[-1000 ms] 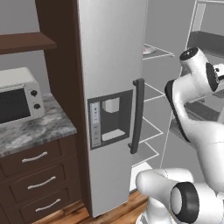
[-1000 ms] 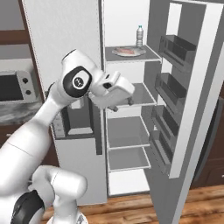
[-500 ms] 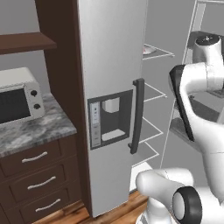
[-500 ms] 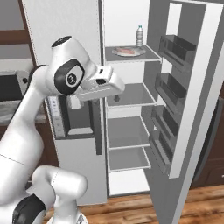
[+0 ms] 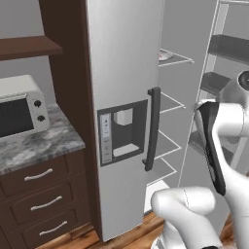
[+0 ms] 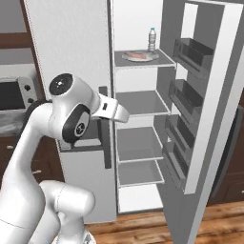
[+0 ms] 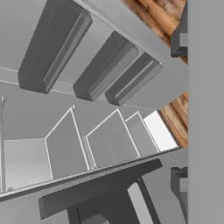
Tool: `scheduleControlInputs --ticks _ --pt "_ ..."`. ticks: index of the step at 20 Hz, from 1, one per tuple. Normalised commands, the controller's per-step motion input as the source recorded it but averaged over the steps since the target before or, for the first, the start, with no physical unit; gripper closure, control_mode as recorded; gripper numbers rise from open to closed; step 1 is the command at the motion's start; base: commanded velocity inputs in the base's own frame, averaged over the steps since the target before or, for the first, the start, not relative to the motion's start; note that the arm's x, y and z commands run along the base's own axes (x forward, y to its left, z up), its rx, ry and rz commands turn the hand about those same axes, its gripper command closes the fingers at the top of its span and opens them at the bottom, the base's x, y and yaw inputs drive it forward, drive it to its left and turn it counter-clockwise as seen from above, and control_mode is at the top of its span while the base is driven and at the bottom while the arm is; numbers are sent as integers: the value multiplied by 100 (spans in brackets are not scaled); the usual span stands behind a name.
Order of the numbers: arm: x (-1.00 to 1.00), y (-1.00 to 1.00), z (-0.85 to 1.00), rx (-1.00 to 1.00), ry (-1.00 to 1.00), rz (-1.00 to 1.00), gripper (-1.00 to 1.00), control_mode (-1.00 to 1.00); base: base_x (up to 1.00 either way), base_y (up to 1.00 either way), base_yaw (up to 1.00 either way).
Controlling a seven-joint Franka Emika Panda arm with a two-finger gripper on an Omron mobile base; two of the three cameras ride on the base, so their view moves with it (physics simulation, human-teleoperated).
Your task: Retrieve the steak from the fridge and place it on the saucepan with marinade on the stove.
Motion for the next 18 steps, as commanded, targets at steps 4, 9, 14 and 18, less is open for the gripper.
scheduleControlInputs --ticks 4,9,14,18 --pt "-1 80 -28 16 -2 15 -100 -100 0 0 0" --pt "-9 22 -2 10 0 10 -100 -100 0 0 0" --pt "0 8 -1 0 0 0 -100 -100 0 0 0" --pt "0 0 0 0 0 0 -100 100 -3 0 0"
